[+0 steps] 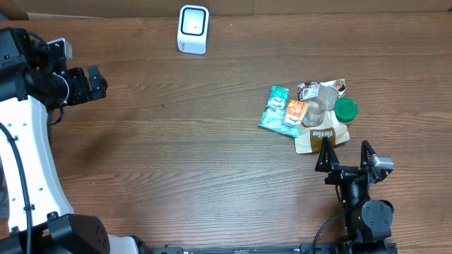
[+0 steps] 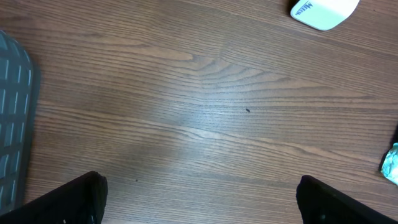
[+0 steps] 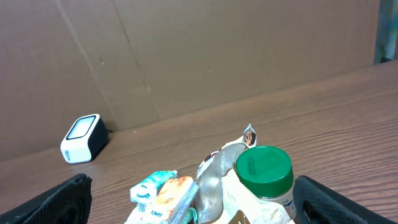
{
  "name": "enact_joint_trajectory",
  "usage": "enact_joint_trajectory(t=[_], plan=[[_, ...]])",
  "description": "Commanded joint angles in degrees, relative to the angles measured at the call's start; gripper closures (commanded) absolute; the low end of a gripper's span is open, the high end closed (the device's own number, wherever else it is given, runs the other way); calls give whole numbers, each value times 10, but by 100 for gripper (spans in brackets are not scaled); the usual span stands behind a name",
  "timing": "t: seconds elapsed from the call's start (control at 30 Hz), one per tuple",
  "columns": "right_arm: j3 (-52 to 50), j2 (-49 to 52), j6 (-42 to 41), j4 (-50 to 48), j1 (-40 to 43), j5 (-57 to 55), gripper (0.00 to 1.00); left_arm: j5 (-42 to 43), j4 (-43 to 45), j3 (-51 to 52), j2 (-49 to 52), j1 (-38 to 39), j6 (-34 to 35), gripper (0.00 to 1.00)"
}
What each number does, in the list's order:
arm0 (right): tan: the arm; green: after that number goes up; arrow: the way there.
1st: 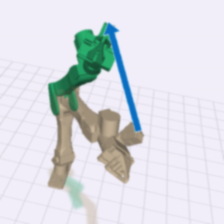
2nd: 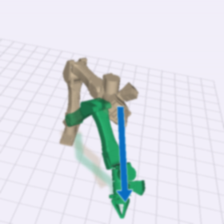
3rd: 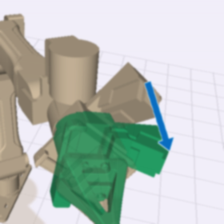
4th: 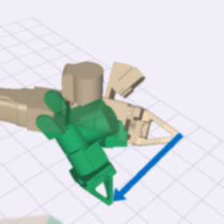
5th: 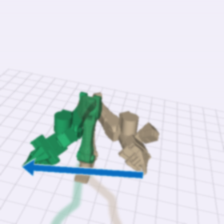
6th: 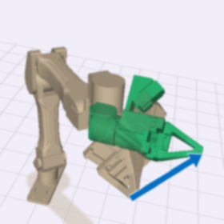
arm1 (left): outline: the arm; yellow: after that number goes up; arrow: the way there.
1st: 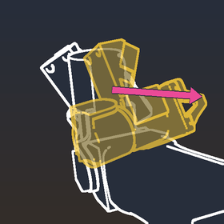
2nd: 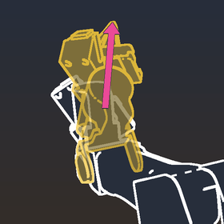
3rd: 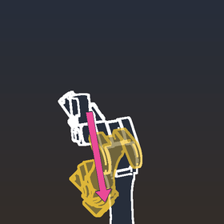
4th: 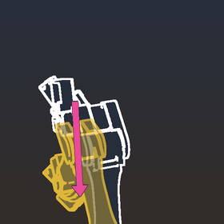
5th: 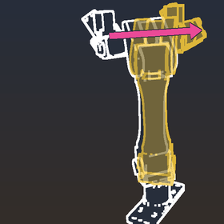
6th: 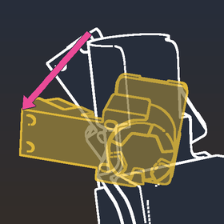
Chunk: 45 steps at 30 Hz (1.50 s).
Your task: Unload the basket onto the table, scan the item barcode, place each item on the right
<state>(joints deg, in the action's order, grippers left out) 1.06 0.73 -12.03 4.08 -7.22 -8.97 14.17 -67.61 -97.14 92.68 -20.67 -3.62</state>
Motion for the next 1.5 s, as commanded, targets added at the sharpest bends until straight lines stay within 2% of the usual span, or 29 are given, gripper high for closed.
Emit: enact_joint_trajectory(t=[0.0, 1.23, 1.47], plan=[[-6, -6, -2, -3, -3, 0, 0, 3, 2, 0, -4, 1, -16, 0], [-6, -6, -2, -3, -3, 0, 0, 3, 2, 0, -5, 1, -15, 0], [-6, -6, -2, -3, -3, 0, 0, 3, 2, 0, -46, 14, -16, 0]])
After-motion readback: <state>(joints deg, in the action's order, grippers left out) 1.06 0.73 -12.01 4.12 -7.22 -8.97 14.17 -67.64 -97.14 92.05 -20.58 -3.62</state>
